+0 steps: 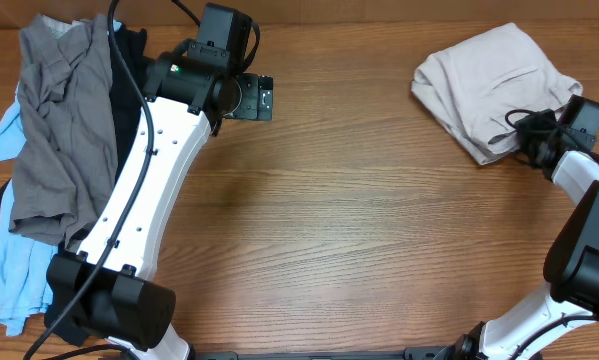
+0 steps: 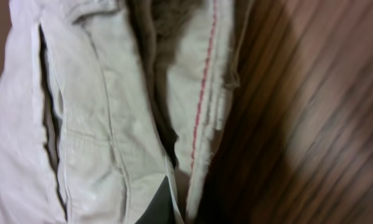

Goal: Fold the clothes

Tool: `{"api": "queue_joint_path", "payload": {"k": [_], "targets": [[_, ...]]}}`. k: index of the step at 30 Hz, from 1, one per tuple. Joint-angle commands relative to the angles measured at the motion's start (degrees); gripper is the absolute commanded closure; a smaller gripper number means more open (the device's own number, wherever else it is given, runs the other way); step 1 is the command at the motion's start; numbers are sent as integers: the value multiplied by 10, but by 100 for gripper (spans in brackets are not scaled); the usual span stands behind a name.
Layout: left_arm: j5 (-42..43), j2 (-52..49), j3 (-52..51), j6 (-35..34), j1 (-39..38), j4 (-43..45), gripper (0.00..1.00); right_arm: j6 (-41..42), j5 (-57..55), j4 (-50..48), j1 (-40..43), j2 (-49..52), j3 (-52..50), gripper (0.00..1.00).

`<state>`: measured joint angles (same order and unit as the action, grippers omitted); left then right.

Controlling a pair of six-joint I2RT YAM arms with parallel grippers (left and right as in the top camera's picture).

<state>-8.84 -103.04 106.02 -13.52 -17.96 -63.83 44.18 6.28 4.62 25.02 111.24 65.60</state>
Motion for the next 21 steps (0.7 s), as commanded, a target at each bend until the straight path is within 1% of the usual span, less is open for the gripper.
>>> {"api": "queue_joint_path", "payload": {"k": [1, 5, 10, 11, 12, 13, 14, 15, 16, 18, 21], "targets": [[-6, -7, 5, -9, 0, 2, 0, 106, -132, -56, 5, 0, 16, 96], [-6, -7, 5, -9, 0, 3, 0, 116, -143, -103, 11, 0, 16, 96], [-6, -7, 5, -9, 0, 9, 0, 110, -140, -110, 14, 2, 16, 95], [-6, -7, 5, -9, 0, 9, 0, 104, -140, -103, 14, 4, 16, 89], [-6, -7, 5, -9, 0, 9, 0, 99, -139, -100, 14, 6, 16, 80], [-6, -7, 5, -9, 0, 9, 0, 90, -139, -93, 14, 7, 16, 58], [-6, -7, 5, -9, 0, 9, 0, 68, -137, -72, 14, 8, 16, 16], [-6, -7, 5, -9, 0, 10, 0, 56, -132, -63, 14, 7, 16, 3], [-6, -7, 5, -9, 0, 11, 0, 44, -122, -54, 15, 6, 16, 0], [-6, -7, 5, -9, 0, 12, 0, 20, -83, -24, 21, -14, 16, 0], [-6, -7, 5, -9, 0, 14, 0, 3, -57, 28, 28, -70, 16, 0]]}}
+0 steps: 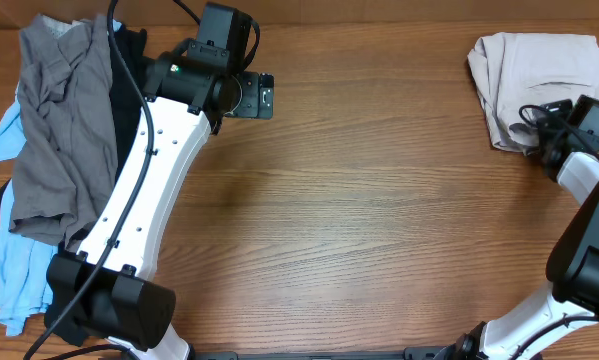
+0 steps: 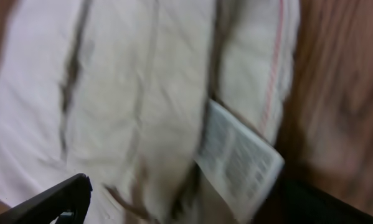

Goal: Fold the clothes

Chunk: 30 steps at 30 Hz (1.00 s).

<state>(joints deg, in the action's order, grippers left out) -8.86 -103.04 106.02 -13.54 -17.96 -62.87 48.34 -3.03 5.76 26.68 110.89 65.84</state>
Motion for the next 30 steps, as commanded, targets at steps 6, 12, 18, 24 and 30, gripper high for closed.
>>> {"api": "queue_joint_path", "payload": {"k": [6, 12, 18, 24, 30], "targets": [[-6, -7, 5, -8, 0, 3, 0, -162, 107, 133, 11, -252, 14, 0], [-5, -7, 5, -8, 0, 3, 0, -259, 314, 234, -5, -422, 14, 0], [-5, -7, 5, -8, 0, 3, 0, -259, 377, 314, -107, -537, 14, 0], [-5, -7, 5, -8, 0, 3, 0, -256, 392, 337, -231, -588, 14, 0], [-5, -7, 5, -8, 0, 3, 0, -266, 391, 358, -251, -588, 14, 0]]}}
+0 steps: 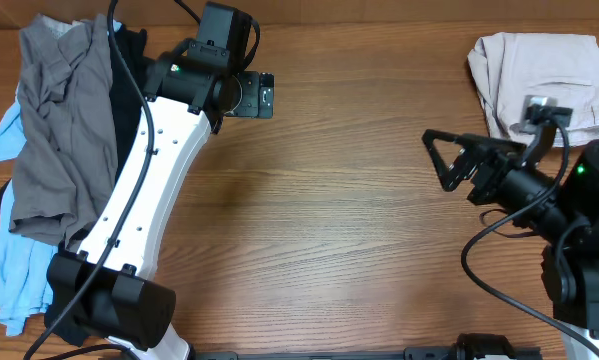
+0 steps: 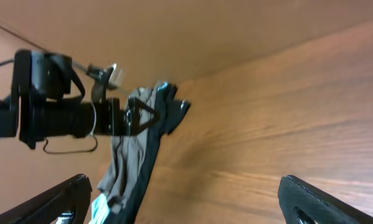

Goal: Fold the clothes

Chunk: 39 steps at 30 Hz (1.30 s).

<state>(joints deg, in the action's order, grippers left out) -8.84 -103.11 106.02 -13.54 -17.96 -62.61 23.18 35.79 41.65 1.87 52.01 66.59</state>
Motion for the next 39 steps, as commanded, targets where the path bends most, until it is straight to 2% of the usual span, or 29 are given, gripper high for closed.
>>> {"api": "queue_joint_path", "payload": {"k": [1, 5, 12, 15, 17, 22, 25, 29, 34, 39], "targets": [[-6, -7, 5, -8, 0, 0, 0, -37, 3, -4, -3, 3, 7, 0], [-6, -7, 5, -8, 0, 0, 0, -109, -1, -36, -3, 3, 7, 0], [-6, -7, 5, -8, 0, 0, 0, -113, -158, -49, -3, -2, 5, 0], [-6, -7, 5, -8, 0, 0, 0, -129, -205, -45, -3, -34, -9, 0], [-6, -7, 5, -8, 0, 0, 0, -170, -212, -61, -3, -79, -42, 0], [-6, -7, 5, -8, 0, 0, 0, -183, -232, -161, -2, -198, -190, 0], [-6, -7, 5, -8, 0, 0, 0, -183, -238, -277, -3, -268, -332, 0], [-6, -7, 5, -8, 0, 0, 0, -183, -238, -363, -3, -340, -475, 0], [-6, -7, 5, -8, 0, 0, 0, -172, -238, -379, -2, -434, -582, 0], [-6, -7, 5, -8, 0, 0, 0, -172, -259, -377, -1, -495, -633, 0]]}}
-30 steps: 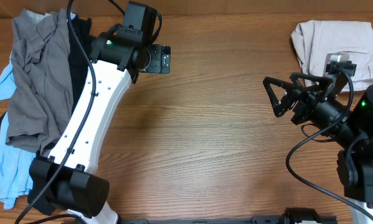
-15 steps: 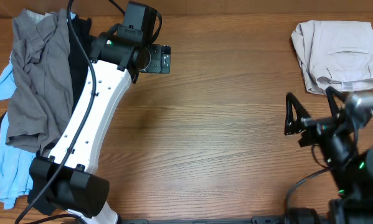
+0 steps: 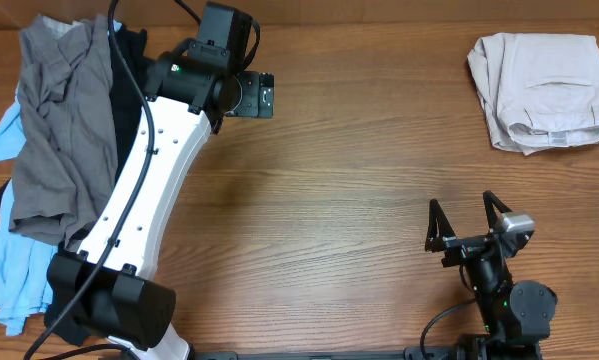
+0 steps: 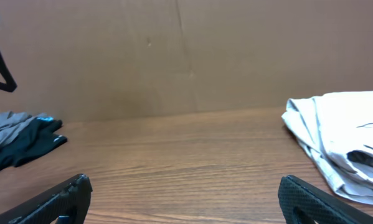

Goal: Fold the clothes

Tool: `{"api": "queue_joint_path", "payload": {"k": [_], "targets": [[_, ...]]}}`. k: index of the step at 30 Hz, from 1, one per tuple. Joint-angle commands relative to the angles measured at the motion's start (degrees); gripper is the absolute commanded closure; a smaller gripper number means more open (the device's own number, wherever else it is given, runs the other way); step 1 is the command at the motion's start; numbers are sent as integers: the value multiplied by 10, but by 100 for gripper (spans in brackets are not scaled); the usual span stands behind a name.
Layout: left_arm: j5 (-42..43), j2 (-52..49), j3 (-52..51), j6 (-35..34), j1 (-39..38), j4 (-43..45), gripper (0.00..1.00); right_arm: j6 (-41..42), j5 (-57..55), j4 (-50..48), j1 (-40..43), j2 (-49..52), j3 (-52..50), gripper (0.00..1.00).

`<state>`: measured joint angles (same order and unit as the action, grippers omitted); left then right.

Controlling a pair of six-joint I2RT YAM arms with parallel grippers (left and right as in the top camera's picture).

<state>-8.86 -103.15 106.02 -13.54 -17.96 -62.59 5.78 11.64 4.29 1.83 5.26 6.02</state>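
A folded beige garment (image 3: 544, 90) lies at the table's far right corner; the right wrist view shows it at the right edge (image 4: 342, 140). An unfolded pile of clothes (image 3: 54, 140), grey on top with light blue and black under it, fills the left side. My right gripper (image 3: 462, 203) sits low at the front right, open and empty, with the jaws spread wide (image 4: 183, 186) and facing the back wall. My left gripper (image 3: 262, 98) hangs at the far middle, beside the pile, looking shut with nothing in it.
The left arm (image 3: 149, 180) stretches from the front left corner along the pile's right side. A brown wall (image 4: 186, 56) stands behind the wooden table (image 3: 359, 200). The pile's black and grey end shows at the left (image 4: 18, 137).
The right gripper, open both times, was raised over the table beside the beige garment and facing left. Now it is low at the front right, facing the back. The garment has not moved.
The right gripper was at the beige garment, which lay tilted and further left. Then the garment lay squared in the far right corner with the gripper open at its edge. The gripper then stood clear over the table, and is now at the front. The left arm stayed still.
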Motion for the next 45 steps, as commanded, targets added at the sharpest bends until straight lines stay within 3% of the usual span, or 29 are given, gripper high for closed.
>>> {"api": "queue_joint_path", "payload": {"k": [1, 33, 36, 45], "targets": [[-5, -6, 5, -8, 0, 0, 0, 2, -18, -4, -1, -32, -31, 0], [-5, -6, 5, -8, 0, 0, 0, 2, -30, -4, 2, -51, -56, 0], [-30, -6, 5, 18, 2, 0, 0, 2, -30, -4, 2, -51, -56, 0], [-37, 65, 3, 18, 4, 0, 0, 2, -30, -4, 2, -51, -56, 0]]}}
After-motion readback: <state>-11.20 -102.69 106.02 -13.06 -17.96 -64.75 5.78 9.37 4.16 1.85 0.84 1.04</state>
